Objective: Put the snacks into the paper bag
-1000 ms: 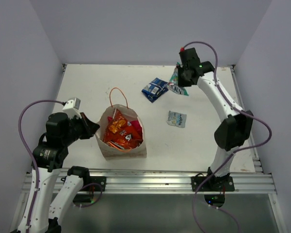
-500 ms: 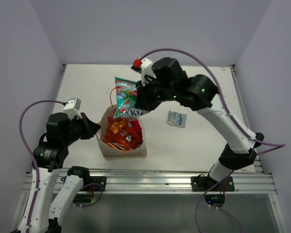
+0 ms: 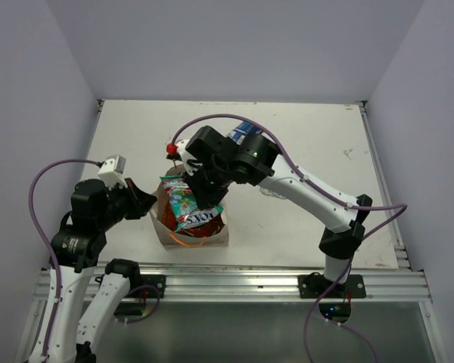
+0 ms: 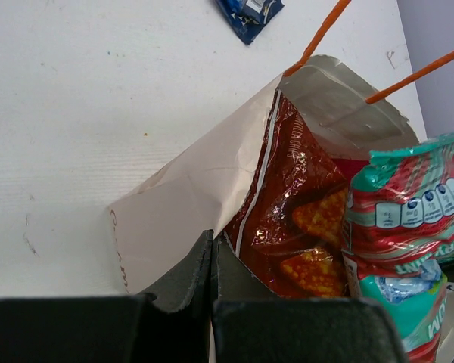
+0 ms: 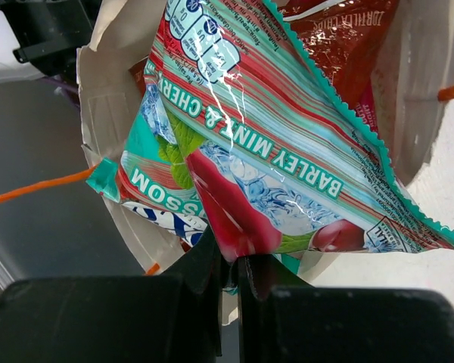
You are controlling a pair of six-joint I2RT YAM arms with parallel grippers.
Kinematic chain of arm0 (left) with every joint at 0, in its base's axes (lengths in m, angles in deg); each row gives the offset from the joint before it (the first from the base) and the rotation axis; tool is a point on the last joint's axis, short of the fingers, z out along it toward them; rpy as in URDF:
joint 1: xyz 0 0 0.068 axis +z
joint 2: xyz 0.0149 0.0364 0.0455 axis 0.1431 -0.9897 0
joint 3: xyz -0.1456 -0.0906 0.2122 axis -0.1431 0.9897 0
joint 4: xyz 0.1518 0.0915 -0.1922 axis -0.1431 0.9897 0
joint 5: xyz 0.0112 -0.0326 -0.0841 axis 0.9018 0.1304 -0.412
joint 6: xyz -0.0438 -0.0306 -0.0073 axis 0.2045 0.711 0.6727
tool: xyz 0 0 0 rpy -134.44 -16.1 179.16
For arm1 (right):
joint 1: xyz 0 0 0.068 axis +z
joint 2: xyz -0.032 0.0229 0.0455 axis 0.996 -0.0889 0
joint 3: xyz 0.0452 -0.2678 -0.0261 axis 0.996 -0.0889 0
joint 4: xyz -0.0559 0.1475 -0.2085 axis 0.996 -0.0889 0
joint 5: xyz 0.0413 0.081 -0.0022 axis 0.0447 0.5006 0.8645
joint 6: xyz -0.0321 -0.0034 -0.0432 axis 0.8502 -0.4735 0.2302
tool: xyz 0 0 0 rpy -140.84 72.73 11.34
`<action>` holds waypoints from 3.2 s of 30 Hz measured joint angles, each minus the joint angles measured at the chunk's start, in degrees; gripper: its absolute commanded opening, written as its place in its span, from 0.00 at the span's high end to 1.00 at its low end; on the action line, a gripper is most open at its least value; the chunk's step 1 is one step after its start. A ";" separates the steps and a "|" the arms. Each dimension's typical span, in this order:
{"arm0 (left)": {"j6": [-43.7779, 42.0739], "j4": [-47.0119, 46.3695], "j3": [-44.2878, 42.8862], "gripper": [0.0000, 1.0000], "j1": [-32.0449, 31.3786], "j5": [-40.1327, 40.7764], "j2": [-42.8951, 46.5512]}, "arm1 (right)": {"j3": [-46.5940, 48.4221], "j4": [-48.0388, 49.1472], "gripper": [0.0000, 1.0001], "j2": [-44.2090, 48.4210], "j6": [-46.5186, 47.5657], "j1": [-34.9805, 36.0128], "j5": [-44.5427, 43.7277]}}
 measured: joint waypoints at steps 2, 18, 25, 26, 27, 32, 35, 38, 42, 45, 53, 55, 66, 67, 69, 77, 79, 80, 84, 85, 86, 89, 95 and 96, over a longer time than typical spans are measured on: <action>-0.02 0.02 0.02 1.00 0.00 0.00 0.20 | 0.00 -0.42 1.00 -0.52 0.04 0.59 0.00; -0.02 1.07 0.28 1.00 0.00 0.24 2.12 | 0.13 -1.79 0.56 -11.19 0.13 2.91 -4.22; 0.00 0.98 0.63 1.00 0.00 0.15 2.16 | 14.38 -2.23 0.01 -10.71 0.46 2.93 -10.82; 0.00 0.98 0.66 1.00 0.00 0.11 2.16 | 17.05 -1.49 0.01 -9.84 0.55 2.93 -12.15; 0.00 0.96 0.66 1.00 0.00 0.09 2.16 | 18.60 -0.28 0.01 -8.17 0.61 2.89 -13.77; 0.00 0.94 0.66 1.00 0.00 0.15 2.14 | 11.15 9.22 0.01 8.17 0.26 -6.12 -17.40; 0.00 0.94 0.63 1.00 0.00 0.24 2.03 | 4.83 14.19 0.01 12.92 -0.33 -19.08 -18.91; 0.00 0.98 0.42 1.00 0.00 0.33 1.62 | 2.14 17.51 0.02 10.23 -0.66 -26.29 -19.89; 0.00 1.73 -0.61 1.00 0.00 1.09 0.57 | 3.15 22.91 0.02 -3.19 -0.83 -28.76 -19.32; 0.02 2.45 -1.16 1.00 0.00 1.73 0.24 | 3.93 24.65 0.02 -15.39 -0.94 -29.73 -18.25; 0.22 5.16 -2.82 1.00 0.00 3.32 0.04 | 4.00 26.82 0.02 -30.25 -1.14 -31.54 -17.09; 0.48 6.14 -3.45 1.00 0.00 3.69 -0.13 | 4.61 27.96 0.02 -31.19 -1.11 -31.93 -17.90; 1.55 10.60 -6.25 1.00 0.00 5.14 -0.87 | 9.84 32.68 0.02 -39.80 -1.05 -34.29 -19.96; 1.55 10.75 -6.36 1.00 0.00 5.25 -0.94 | 9.70 32.65 0.02 -40.65 -1.05 -34.40 -20.20; 1.57 10.84 -6.47 1.00 0.00 5.42 -1.11 | 8.92 32.54 0.21 -41.88 -0.96 -34.64 -21.14; 1.66 10.84 -6.64 1.00 0.00 5.92 -1.57 | 5.27 34.12 1.00 -40.63 -0.24 -34.56 -24.72; 1.66 10.80 -6.64 1.00 0.00 5.95 -1.62 | 2.01 34.07 1.00 -38.23 0.07 -34.56 -25.03; 1.68 10.75 -6.64 1.00 0.00 5.97 -1.62 | -0.04 33.77 1.00 -36.54 0.20 -34.58 -24.92; 1.66 10.67 -6.64 1.00 0.00 5.92 -1.62 | -5.57 29.99 1.00 -26.80 0.39 -34.58 -19.50; 1.66 10.58 -6.62 1.00 0.00 5.90 -1.62 | -5.66 28.79 1.00 -23.43 0.42 -34.42 -17.66; 1.62 10.45 -6.56 1.00 0.00 5.86 -1.62 | -5.62 28.04 1.00 -20.39 0.52 -34.14 -16.20; 1.53 9.64 -5.84 1.00 0.00 5.79 -1.62 | -3.04 24.76 1.00 -7.98 1.33 -31.50 -12.74; 1.11 6.38 -4.00 1.00 0.00 4.44 -1.90 | 6.27 19.96 1.00 12.87 1.07 -18.58 1.22; 0.98 5.70 -3.61 1.00 0.00 4.11 -1.90 | 8.31 18.38 1.00 14.14 0.72 -17.14 4.31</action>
